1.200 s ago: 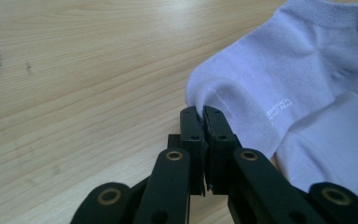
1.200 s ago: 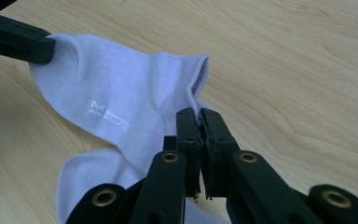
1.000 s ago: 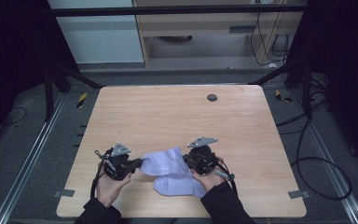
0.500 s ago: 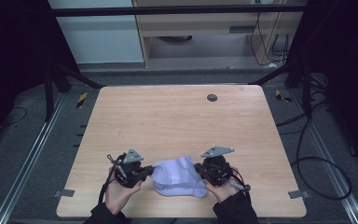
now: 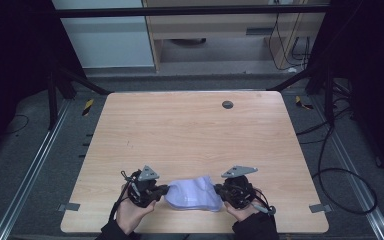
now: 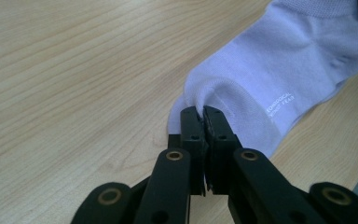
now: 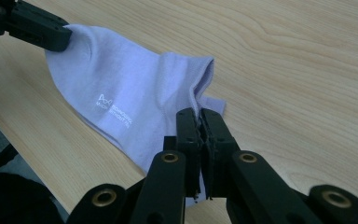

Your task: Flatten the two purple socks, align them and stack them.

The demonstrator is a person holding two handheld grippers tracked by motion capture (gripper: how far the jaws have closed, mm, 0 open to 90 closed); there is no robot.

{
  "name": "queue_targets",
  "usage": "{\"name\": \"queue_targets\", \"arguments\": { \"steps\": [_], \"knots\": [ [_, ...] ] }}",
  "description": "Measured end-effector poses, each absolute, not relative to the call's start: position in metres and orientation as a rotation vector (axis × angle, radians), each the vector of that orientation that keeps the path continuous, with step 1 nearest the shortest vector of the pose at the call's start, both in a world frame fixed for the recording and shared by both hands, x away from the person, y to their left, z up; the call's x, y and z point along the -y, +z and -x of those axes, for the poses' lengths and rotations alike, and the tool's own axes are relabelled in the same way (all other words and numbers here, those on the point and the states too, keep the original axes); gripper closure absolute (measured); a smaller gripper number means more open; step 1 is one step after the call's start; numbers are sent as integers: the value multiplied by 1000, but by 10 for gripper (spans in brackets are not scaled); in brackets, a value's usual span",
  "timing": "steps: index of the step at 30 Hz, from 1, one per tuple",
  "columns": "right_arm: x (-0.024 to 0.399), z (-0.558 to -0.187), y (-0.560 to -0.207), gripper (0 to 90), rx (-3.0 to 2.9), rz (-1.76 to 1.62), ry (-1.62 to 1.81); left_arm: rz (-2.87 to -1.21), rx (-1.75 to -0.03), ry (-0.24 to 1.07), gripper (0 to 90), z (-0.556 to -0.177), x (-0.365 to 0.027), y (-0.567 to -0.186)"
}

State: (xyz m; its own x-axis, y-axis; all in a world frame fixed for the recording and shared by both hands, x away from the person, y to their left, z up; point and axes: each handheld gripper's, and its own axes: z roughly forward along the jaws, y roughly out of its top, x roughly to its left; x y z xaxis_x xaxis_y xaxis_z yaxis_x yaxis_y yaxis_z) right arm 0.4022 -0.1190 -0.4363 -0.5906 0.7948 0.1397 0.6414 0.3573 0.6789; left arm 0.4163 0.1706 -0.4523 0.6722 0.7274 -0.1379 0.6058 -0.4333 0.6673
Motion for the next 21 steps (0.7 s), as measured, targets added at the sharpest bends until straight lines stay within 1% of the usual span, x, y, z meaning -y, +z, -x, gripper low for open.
{"name": "queue_targets", "arguments": {
  "steps": [8,21],
  "knots": [
    [121,-402,-441,873,-2416,-1310,1031,-2202,-1018,194,872,-417,-166,-460],
    [122,-410,-460,868,-2442,-1361,967,-2234,-1034,213,869,-421,-165,-471]
  ]
}}
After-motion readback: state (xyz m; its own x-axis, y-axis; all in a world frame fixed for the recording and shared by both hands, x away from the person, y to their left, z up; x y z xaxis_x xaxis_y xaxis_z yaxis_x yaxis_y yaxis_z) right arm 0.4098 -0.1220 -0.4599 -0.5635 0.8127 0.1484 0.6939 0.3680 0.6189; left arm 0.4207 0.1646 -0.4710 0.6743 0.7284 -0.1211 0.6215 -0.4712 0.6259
